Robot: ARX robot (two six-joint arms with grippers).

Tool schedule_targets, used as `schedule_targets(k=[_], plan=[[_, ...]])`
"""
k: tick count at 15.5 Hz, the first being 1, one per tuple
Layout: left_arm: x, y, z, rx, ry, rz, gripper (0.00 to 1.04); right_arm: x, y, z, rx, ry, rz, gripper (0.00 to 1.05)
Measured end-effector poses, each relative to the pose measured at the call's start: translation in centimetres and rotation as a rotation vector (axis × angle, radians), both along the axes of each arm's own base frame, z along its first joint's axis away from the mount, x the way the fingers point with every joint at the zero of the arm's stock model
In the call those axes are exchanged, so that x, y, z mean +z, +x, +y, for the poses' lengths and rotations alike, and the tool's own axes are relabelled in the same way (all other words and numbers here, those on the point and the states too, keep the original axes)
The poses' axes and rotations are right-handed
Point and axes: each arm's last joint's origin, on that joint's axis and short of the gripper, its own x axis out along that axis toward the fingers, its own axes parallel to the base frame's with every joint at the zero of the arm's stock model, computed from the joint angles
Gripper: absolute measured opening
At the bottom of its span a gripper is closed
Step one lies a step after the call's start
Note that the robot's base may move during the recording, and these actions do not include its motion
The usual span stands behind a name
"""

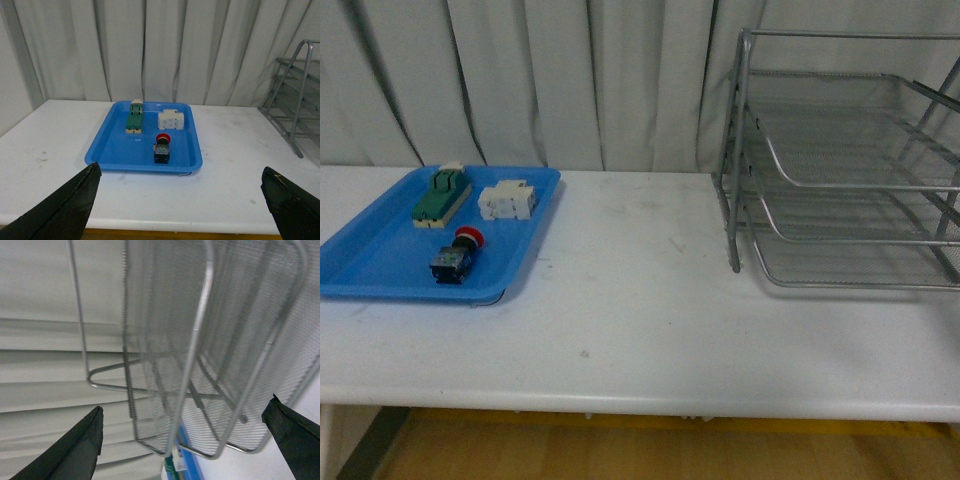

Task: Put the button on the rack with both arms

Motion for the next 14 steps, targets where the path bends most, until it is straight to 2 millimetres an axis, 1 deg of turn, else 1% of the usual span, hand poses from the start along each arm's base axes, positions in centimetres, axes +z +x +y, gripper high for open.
schedule_targets(k=[1, 3, 7, 10, 12, 14], plan=[[0.0, 0.0, 0.0, 0.000, 0.000, 0.000, 0.98, -1.0, -0.4, 0.1, -0.013, 0.000, 0.032, 0.98], [0.0, 0.0, 0.0, 0.000, 0.000, 0.000, 0.98, -1.7, -0.6, 0.4, -0.026, -0.009, 0.055, 0.98], [0.0, 0.0, 0.0, 0.000, 0.000, 0.000, 0.98, -4.7, 0.6, 0.0, -0.077, -0.038, 0.176, 0.98], [0.0, 0.0, 0.0, 0.000, 0.000, 0.000, 0.98, -5.5, 1.1, 0.0, -0.085, -0.056, 0.194, 0.98], [0.0, 0.0, 0.0, 0.000, 0.000, 0.000, 0.98, -5.8, 1.8, 0.0, -0.087, -0.073, 0.197, 0.98], [0.0, 0.0, 0.0, 0.000, 0.000, 0.000, 0.98, -6.6, 2.5, 0.1, -0.083, -0.088, 0.229, 0.98]])
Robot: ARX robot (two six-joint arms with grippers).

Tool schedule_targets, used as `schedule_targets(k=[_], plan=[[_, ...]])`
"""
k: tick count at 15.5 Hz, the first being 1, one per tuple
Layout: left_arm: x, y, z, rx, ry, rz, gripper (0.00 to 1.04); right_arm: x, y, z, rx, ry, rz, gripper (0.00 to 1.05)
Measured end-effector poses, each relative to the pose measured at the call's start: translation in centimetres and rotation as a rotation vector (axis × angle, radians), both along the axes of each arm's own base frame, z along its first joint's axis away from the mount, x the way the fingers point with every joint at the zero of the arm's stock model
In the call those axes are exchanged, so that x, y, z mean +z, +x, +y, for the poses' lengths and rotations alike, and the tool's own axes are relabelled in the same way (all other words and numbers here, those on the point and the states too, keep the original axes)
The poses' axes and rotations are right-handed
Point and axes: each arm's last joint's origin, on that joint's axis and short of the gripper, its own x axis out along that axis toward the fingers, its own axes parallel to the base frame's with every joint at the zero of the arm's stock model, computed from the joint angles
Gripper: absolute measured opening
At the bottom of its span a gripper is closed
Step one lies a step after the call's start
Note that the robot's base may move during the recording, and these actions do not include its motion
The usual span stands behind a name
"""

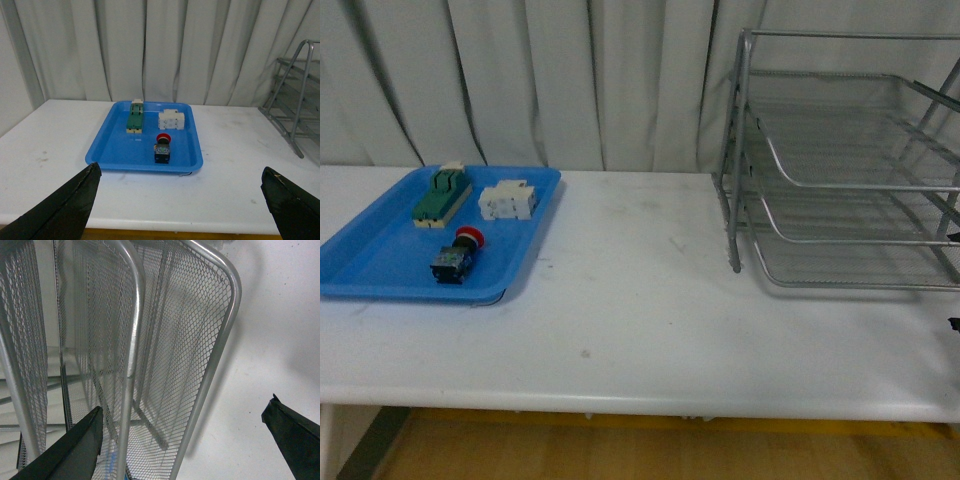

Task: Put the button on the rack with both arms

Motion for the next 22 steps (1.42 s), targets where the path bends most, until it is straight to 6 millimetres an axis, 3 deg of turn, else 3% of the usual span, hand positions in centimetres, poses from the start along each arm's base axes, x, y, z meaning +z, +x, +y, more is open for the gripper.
schedule_targets(k=[3, 6, 11, 12, 16, 17, 18, 19, 22], plan=[[0.0, 0.0, 0.0, 0.000, 0.000, 0.000, 0.98, 0.7, 1.7, -0.6, 0.003, -0.032, -0.018, 0.98], [0.0, 0.0, 0.0, 0.000, 0.000, 0.000, 0.98, -0.2, 2.7, -1.4, 0.000, -0.058, 0.014, 0.98], [0.0, 0.0, 0.0, 0.000, 0.000, 0.000, 0.98, 0.7, 4.9, -1.0, 0.046, -0.070, -0.024, 0.98], [0.0, 0.0, 0.0, 0.000, 0.000, 0.000, 0.98, 0.6, 5.2, -0.8, 0.054, -0.072, -0.022, 0.94], [0.0, 0.0, 0.0, 0.000, 0.000, 0.000, 0.98, 1.1, 6.0, -0.7, 0.067, -0.090, -0.045, 0.39], [0.0, 0.0, 0.0, 0.000, 0.000, 0.000, 0.98, 1.0, 6.0, -0.7, 0.067, -0.094, -0.051, 0.17], [0.0, 0.0, 0.0, 0.000, 0.000, 0.000, 0.98, 0.9, 5.7, -0.6, 0.056, -0.056, -0.058, 0.08], [0.0, 0.0, 0.0, 0.000, 0.000, 0.000, 0.98, 0.5, 5.0, -0.5, 0.030, 0.024, -0.068, 0.05], [0.0, 0.0, 0.0, 0.000, 0.000, 0.000, 0.98, 0.2, 3.4, -0.3, 0.023, 0.042, -0.073, 0.04]])
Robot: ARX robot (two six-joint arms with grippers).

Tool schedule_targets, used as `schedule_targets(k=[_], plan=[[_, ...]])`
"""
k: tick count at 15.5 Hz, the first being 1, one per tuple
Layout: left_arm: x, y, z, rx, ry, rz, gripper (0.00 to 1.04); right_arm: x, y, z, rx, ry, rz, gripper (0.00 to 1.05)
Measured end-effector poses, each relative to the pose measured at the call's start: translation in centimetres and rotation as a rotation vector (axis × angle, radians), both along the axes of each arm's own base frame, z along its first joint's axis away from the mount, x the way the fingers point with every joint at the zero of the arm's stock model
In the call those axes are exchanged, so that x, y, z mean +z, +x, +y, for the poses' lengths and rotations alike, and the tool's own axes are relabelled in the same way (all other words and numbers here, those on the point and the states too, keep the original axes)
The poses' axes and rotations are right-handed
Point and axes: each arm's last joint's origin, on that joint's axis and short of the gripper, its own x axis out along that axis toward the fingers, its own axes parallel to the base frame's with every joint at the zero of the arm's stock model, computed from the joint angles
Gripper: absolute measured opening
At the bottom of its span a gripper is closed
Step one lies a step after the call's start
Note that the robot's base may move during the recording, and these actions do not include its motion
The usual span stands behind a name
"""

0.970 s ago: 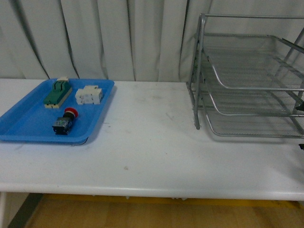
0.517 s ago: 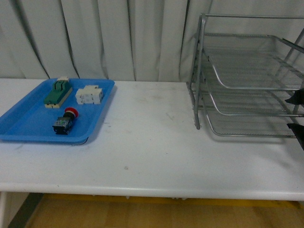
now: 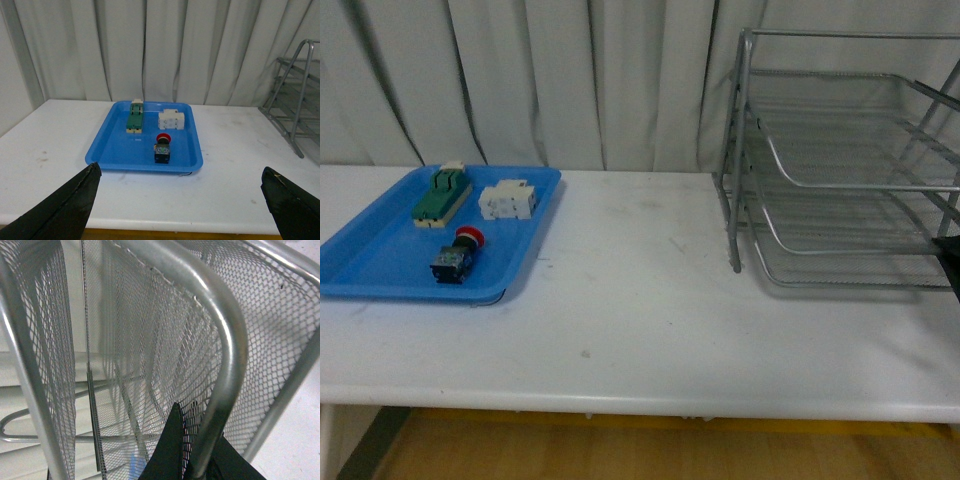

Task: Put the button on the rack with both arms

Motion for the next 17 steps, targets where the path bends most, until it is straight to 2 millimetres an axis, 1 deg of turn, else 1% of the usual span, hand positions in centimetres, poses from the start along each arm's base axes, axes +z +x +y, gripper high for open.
schedule_targets(k=[6, 7, 11, 14, 17], plan=[[0.0, 0.0, 0.0, 0.000, 0.000, 0.000, 0.98, 0.0, -4.6, 0.4, 0.004, 0.013, 0.008, 0.04], [0.0, 0.0, 0.0, 0.000, 0.000, 0.000, 0.98, 0.0, -5.0, 0.4, 0.004, 0.014, 0.010, 0.04], [0.0, 0.0, 0.0, 0.000, 0.000, 0.000, 0.98, 0.0, -8.3, 0.8, 0.010, 0.020, 0.017, 0.04], [0.0, 0.0, 0.0, 0.000, 0.000, 0.000, 0.98, -0.1, -9.1, 0.9, 0.015, 0.022, 0.017, 0.04], [0.0, 0.0, 0.0, 0.000, 0.000, 0.000, 0.98, -0.5, -9.6, 1.2, 0.082, -0.034, 0.038, 0.36]])
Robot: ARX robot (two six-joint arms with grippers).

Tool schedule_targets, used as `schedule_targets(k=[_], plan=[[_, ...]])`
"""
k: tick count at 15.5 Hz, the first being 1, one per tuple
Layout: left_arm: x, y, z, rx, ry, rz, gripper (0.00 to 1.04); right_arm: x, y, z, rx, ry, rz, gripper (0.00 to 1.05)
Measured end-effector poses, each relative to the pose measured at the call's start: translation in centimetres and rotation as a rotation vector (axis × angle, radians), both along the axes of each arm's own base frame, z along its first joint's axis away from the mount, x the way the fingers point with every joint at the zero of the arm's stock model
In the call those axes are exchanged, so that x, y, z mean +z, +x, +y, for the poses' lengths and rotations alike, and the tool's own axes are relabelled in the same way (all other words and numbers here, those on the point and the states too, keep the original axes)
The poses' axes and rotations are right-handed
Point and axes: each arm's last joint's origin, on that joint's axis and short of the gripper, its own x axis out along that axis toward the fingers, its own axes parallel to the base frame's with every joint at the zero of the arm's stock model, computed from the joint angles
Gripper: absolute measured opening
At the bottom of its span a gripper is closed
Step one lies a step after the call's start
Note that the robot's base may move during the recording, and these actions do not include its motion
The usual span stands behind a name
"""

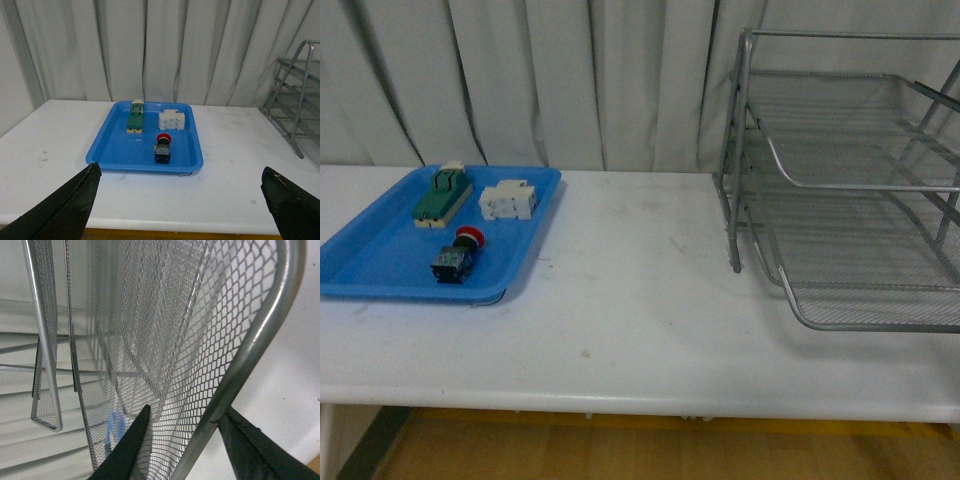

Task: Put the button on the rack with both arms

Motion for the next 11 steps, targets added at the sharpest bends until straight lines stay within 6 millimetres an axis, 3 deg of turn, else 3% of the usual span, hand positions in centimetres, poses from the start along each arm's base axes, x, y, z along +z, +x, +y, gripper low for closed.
schedule_targets(k=[5, 6, 8, 11], plan=[[0.0, 0.0, 0.0, 0.000, 0.000, 0.000, 0.98, 1.0, -0.6, -0.1, 0.004, -0.017, -0.023, 0.95], [0.0, 0.0, 0.0, 0.000, 0.000, 0.000, 0.98, 1.4, -1.1, -0.2, 0.002, -0.015, -0.018, 1.00], [0.0, 0.0, 0.0, 0.000, 0.000, 0.000, 0.98, 2.4, -2.7, -0.6, -0.005, -0.009, -0.003, 0.98], [0.0, 0.0, 0.0, 0.000, 0.000, 0.000, 0.98, 6.0, -5.8, -0.3, 0.012, -0.106, -0.027, 0.98]])
